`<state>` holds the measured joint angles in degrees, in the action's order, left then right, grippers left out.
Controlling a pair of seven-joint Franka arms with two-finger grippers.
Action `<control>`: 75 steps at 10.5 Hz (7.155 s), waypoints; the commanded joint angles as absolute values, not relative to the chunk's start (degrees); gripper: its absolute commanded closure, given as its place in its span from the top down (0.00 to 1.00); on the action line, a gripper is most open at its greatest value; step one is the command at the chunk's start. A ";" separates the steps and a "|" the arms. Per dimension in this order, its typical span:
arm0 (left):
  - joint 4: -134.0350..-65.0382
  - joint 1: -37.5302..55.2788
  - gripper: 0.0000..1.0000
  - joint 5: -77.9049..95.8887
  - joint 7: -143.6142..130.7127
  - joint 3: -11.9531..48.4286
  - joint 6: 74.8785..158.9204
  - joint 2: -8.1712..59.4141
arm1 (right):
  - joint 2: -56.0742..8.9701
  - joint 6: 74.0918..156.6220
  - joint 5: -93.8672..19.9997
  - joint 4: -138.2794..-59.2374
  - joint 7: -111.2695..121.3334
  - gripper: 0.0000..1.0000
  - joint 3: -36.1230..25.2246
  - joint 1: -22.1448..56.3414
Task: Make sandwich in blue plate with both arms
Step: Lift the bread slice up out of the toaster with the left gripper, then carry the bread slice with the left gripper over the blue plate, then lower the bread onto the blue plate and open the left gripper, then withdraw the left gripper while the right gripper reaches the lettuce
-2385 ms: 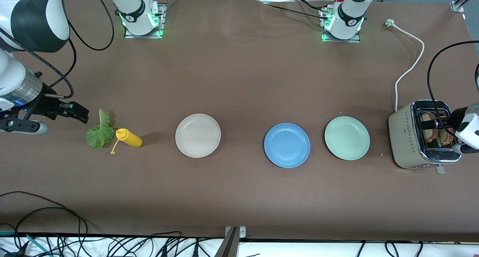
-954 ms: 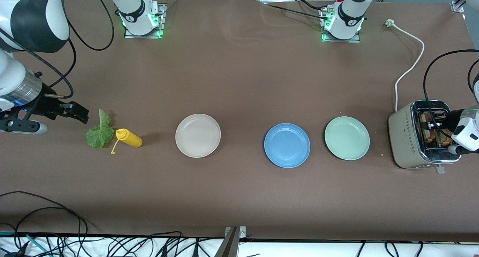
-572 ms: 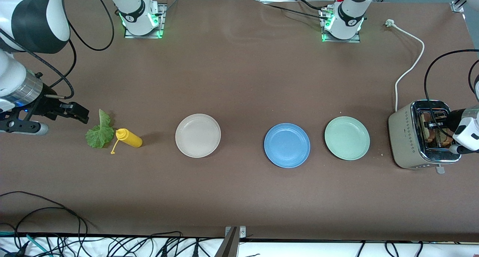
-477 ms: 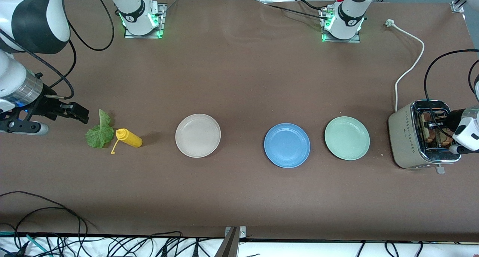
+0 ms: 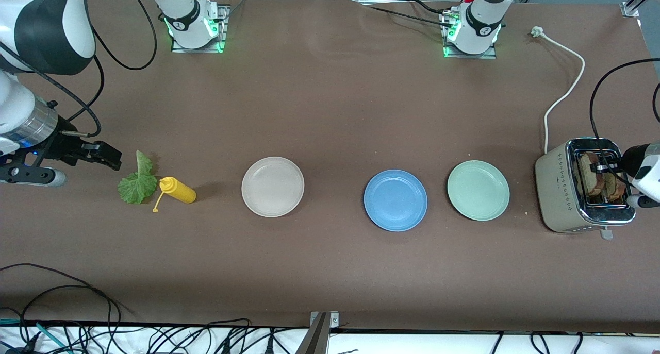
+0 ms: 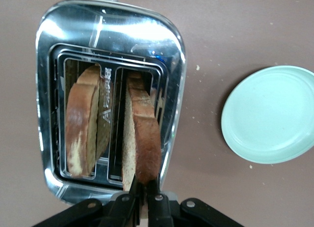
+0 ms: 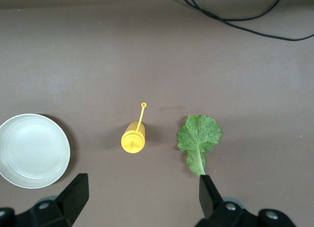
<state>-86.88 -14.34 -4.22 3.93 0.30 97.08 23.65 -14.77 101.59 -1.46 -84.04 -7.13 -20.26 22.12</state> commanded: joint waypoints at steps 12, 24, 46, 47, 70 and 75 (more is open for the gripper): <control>-76.38 -12.40 0.00 -3.16 3.17 6.86 80.42 18.10 | -14.85 101.60 -0.79 -83.76 -6.33 1.00 -20.30 21.88; -85.43 -4.15 0.00 34.34 -2.72 6.94 96.93 26.97 | -14.85 101.60 -0.79 -83.85 -5.98 1.00 -20.30 21.80; -88.59 2.90 0.00 57.49 21.18 6.68 106.70 43.07 | -15.21 101.60 -0.79 -83.94 -5.98 1.00 -20.30 21.71; -88.59 2.73 0.00 56.70 21.18 6.68 106.70 43.15 | -15.21 101.60 -0.79 -83.94 -5.98 1.00 -20.39 21.71; -90.52 1.67 1.00 18.84 10.64 -0.09 106.27 27.89 | -19.15 101.34 0.00 -88.06 -1.14 1.00 -20.83 17.15; -95.08 1.14 1.00 3.44 8.89 -0.09 96.61 10.33 | -24.26 108.15 -0.88 -95.77 -0.62 1.00 -20.74 13.45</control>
<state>-89.03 1.30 7.44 10.54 -0.16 99.29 20.22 -23.75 102.61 -0.76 -90.80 -1.64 -21.09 14.21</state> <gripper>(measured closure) 0.000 0.000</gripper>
